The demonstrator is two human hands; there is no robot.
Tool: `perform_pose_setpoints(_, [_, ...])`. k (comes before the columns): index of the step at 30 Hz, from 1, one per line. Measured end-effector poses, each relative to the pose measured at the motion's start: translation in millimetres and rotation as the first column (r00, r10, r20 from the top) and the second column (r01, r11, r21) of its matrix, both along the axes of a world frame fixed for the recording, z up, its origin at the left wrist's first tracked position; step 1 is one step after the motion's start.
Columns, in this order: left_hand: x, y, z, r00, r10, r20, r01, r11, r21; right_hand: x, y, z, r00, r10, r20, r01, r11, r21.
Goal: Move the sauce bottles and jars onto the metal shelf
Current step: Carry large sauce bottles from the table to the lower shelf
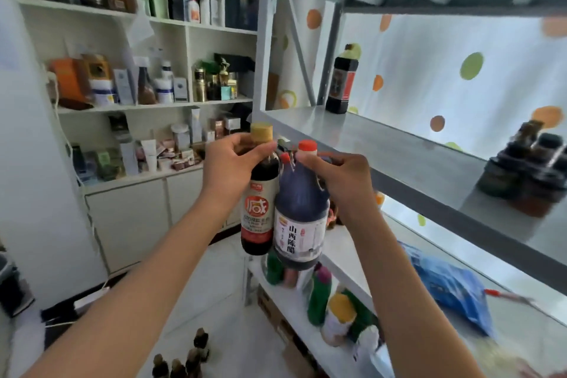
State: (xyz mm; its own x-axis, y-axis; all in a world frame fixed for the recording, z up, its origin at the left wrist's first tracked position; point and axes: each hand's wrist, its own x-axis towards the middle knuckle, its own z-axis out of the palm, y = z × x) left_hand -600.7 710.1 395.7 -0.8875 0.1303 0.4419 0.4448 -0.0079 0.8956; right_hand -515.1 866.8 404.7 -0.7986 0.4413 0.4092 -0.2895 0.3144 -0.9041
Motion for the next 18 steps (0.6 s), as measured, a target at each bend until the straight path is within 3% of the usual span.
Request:
perform_pose_setpoints(5, [-83.5,48.8,40.2,0.989,-0.15,-0.009,0.15,0.987,0.057,-59.3,30.2,40.6,0.987,-0.157,-0.025,0.158,0.987,0.018])
perform_pose_setpoints(11, [-171.0,127.4,91.2,0.965,-0.262,-0.018,0.262,0.955,0.14,-126.1,73.4,89.5,0.925,-0.345,-0.158,0.345,0.938,-0.03])
perform_pose_setpoints(18, [-225.5,212.4,118.2,0.933,-0.359,-0.037,0.359,0.916,0.181,-171.2,133.4,113.5,0.849,-0.497,-0.178,0.503,0.864,-0.008])
